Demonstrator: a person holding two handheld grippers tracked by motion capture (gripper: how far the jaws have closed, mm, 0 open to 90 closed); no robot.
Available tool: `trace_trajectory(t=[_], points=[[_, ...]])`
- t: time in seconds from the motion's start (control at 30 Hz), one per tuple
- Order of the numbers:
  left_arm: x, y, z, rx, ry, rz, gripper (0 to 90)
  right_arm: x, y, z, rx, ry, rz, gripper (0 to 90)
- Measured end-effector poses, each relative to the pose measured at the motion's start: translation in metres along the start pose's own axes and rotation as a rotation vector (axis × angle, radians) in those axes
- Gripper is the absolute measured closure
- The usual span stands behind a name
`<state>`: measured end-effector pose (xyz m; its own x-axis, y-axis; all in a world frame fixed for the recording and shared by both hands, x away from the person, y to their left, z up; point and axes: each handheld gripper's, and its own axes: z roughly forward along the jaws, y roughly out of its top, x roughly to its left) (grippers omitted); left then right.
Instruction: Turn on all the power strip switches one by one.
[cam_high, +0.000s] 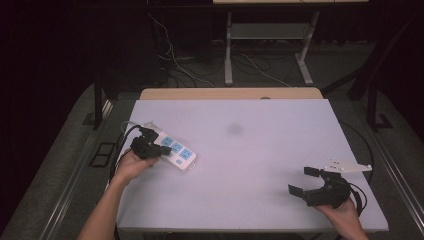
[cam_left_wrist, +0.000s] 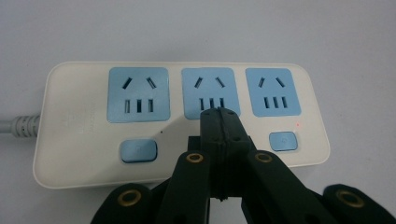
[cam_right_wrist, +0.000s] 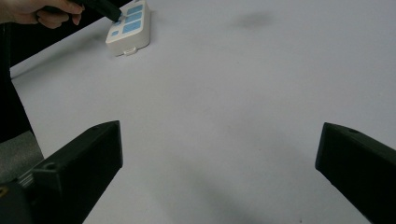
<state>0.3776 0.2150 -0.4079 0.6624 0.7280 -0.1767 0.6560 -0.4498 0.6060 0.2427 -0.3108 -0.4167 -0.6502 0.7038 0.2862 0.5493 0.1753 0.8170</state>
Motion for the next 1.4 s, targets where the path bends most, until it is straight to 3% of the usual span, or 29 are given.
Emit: trace_trajectory(t=[0.13,0.47,0.7,0.9,1.17,1.4], points=[[0.001,-0.004,0.001,-0.022,-0.001,-0.016,89.9,0.0,0.0,0.0,-0.005,0.0,-0.003,0.5],[-0.002,-0.002,0.003,-0.001,0.016,-0.027,90.0,0.002,0.001,0.0,-0.004,0.003,-0.01,0.5],[-0.002,-0.001,0.003,0.007,0.02,-0.02,90.0,0.001,0.001,0.0,-0.004,0.004,-0.011,0.5],[-0.008,0.0,0.003,0.01,0.057,0.004,89.9,0.0,0.001,-0.001,-0.004,0.0,-0.009,0.5],[-0.008,0.001,0.002,0.008,0.046,0.005,89.8,0.0,0.0,0.0,-0.002,-0.001,-0.004,0.5],[-0.011,0.004,-0.003,0.008,0.037,0.038,89.8,-0.001,0.0,0.0,-0.002,-0.001,-0.005,0.5]])
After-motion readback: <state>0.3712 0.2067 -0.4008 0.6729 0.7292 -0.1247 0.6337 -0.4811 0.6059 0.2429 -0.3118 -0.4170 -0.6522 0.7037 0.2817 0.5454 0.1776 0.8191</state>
